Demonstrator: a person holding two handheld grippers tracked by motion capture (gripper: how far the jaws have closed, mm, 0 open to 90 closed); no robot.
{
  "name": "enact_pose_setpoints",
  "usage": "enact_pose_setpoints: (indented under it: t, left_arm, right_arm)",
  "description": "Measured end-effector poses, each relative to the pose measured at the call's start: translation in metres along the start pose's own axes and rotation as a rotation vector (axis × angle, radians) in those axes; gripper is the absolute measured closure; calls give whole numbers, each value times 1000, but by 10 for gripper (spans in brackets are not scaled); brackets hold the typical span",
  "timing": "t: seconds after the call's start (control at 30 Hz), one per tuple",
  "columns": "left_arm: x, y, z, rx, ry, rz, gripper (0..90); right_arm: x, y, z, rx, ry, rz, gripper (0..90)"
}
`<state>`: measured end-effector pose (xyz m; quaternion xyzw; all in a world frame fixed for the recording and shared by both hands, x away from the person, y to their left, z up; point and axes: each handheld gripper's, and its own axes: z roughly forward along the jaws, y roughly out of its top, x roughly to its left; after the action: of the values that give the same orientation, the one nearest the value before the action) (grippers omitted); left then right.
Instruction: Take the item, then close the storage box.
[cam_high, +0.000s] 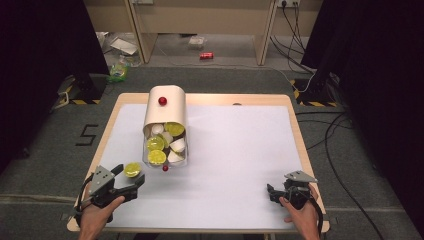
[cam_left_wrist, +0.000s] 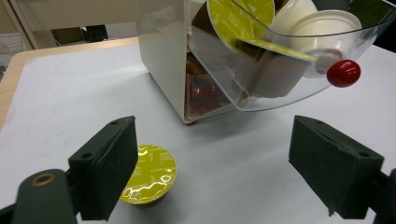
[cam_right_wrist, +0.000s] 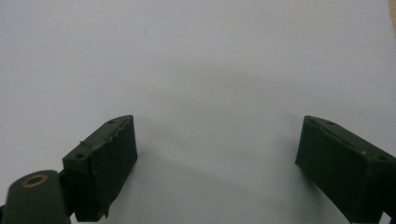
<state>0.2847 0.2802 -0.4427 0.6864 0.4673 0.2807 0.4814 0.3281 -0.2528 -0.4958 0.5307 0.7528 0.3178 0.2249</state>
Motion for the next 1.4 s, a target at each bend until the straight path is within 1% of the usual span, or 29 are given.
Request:
enact_pose_setpoints:
  t: [0.17, 0.3, 0.47, 0.63, 1.1, 1.4]
  left_arm:
    - [-3, -2, -3, 0, 1, 3, 154]
    - [-2, -6, -5, 2, 7, -2, 154]
    - [-2, -2, -9, -13, 11, 0, 154]
    - [-4, -1, -10, -18, 11, 8, 154]
    - [-8, 4, -2, -18, 9, 15, 155]
    - [-8, 6, 4, -19, 13, 18, 155]
  right_arm:
    - [0, 0, 0, 1, 0, 1, 126]
    - [0, 0, 0, 1, 1, 1, 126]
    - [0, 0, 0, 1, 0, 1, 126]
    - [0, 0, 0, 1, 0, 0, 126]
    - [0, 0, 0, 1, 2, 2, 126]
    - [0, 0, 0, 2, 1, 2, 126]
